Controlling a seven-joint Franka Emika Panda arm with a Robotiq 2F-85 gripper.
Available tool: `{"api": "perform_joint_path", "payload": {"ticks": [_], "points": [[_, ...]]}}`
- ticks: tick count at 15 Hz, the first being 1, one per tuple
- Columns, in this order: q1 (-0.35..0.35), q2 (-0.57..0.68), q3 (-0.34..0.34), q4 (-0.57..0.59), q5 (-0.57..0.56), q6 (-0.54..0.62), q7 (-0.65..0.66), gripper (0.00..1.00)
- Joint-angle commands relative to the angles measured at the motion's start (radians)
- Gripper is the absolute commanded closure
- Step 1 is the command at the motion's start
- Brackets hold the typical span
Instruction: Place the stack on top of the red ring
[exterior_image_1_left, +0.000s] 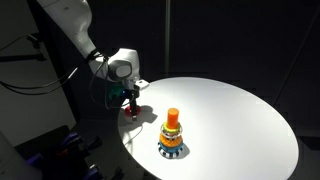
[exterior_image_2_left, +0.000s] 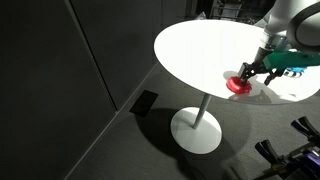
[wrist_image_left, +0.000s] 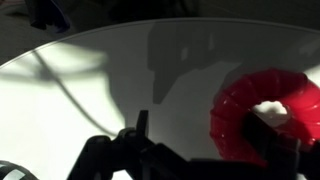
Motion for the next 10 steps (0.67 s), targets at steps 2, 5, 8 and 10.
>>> {"api": "perform_joint_path", "payload": {"ticks": [2,5,8,10], "points": [[0.012,0.009,-0.028,0.011,-0.013,0.001,0.016,0.32],[0.011,0.004,-0.044,0.008,-0.02,-0.002,0.021,0.58],[0.008,-0.009,-0.068,0.002,-0.028,-0.01,0.029,0.82],[0.003,-0.014,-0.087,-0.004,-0.031,-0.012,0.033,0.92]]}}
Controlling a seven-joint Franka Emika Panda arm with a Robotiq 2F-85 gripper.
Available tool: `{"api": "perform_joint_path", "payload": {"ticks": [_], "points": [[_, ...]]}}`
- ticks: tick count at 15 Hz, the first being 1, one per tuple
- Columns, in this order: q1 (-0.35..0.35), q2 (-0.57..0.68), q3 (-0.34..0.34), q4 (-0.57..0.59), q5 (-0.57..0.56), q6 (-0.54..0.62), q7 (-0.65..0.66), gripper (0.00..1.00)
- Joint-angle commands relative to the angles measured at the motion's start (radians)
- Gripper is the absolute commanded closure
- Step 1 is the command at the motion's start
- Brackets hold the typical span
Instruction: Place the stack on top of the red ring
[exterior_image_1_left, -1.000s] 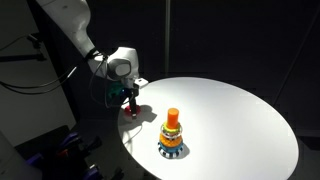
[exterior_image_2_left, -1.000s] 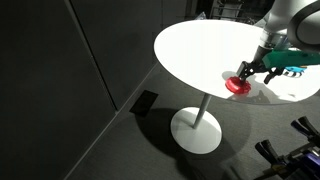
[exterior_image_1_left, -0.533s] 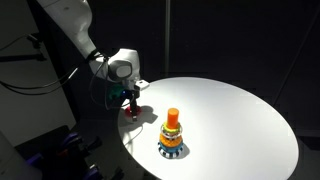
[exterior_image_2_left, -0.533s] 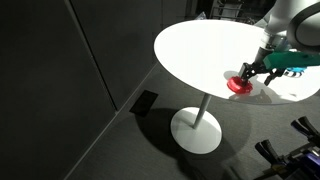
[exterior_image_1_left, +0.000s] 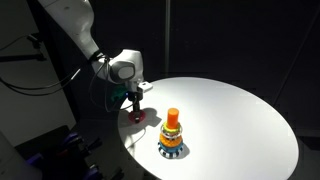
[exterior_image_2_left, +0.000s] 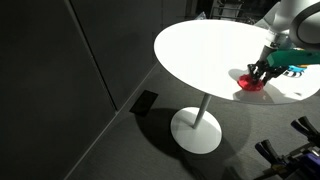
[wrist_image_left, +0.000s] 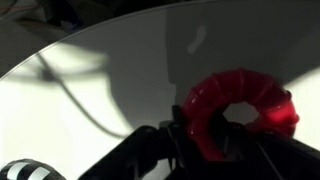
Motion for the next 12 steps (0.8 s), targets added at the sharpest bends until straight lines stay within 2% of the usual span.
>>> {"api": "perform_joint_path", "payload": {"ticks": [1,12], "points": [[0.001,-0.018,-0.044,-0.008,-0.035,-0.012,0.037,0.9],[-0.039,-0.049,-0.172,-0.08,-0.079,-0.004,0.089,0.9]]}}
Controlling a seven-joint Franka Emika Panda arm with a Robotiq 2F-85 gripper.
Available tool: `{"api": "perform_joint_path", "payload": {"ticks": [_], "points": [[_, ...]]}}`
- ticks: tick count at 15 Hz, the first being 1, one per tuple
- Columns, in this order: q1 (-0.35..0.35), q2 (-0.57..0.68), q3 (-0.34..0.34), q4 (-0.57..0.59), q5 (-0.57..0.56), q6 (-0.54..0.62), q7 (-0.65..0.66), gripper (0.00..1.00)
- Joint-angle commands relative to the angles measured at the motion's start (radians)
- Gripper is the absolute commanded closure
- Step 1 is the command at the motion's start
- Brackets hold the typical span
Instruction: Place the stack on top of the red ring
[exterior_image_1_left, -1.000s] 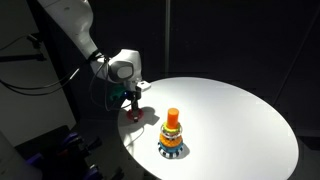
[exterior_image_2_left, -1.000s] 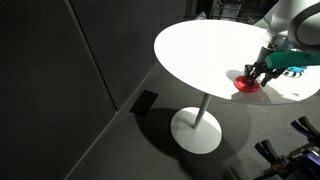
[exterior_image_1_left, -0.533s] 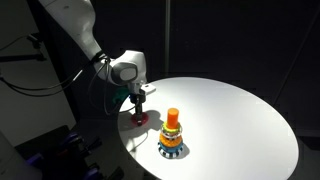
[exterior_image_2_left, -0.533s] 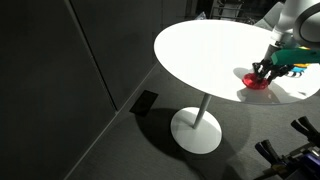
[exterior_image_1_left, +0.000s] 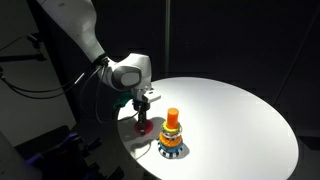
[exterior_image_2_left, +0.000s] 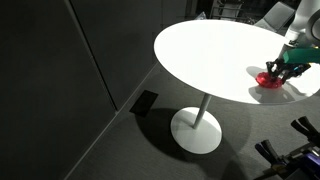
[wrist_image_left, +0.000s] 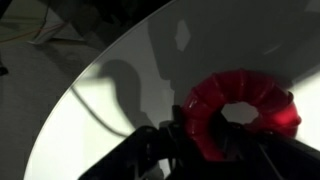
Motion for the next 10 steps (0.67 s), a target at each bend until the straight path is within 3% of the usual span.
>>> {"api": "perform_joint_path", "payload": {"ticks": [1,10], "points": [[-0.025,-0.04,-0.036,-0.046,-0.06,0.0,0.056,0.9],[-0.074,-0.033,-0.061,-0.033,-0.076,0.013,0.118,0.9]]}}
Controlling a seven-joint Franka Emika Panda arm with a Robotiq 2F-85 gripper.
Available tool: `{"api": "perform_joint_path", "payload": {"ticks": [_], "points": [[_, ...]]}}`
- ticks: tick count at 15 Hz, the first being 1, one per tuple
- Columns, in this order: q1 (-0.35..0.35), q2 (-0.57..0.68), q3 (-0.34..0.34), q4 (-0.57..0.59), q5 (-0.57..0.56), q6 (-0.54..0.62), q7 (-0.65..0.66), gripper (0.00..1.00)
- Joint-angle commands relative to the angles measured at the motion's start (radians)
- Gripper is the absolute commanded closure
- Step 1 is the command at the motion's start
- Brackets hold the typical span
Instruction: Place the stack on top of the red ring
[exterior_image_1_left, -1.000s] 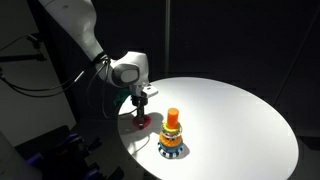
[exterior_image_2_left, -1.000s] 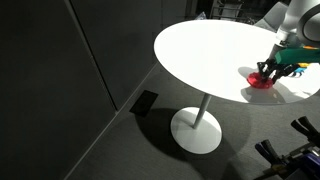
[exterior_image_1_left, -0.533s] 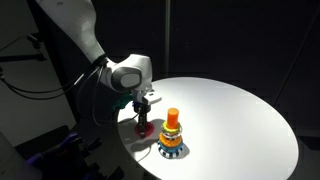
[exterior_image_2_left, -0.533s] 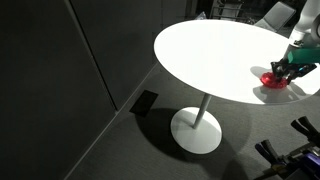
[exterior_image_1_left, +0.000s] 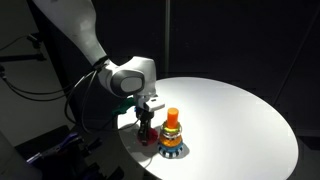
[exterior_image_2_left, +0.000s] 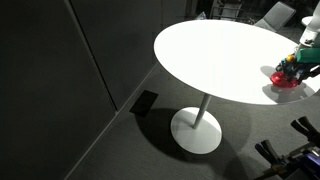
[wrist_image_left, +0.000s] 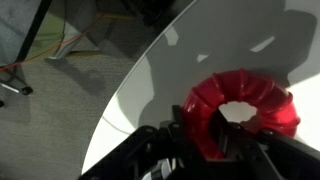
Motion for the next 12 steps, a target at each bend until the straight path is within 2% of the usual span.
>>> {"api": "perform_joint_path", "payload": {"ticks": [1,12], "points": [[-0.016,-0.009,0.006,0.007,-0.015,0.007,0.04,0.9],[-0.022,0.078,0.049,0.151,0.031,-0.02,0.047,0.9]]}}
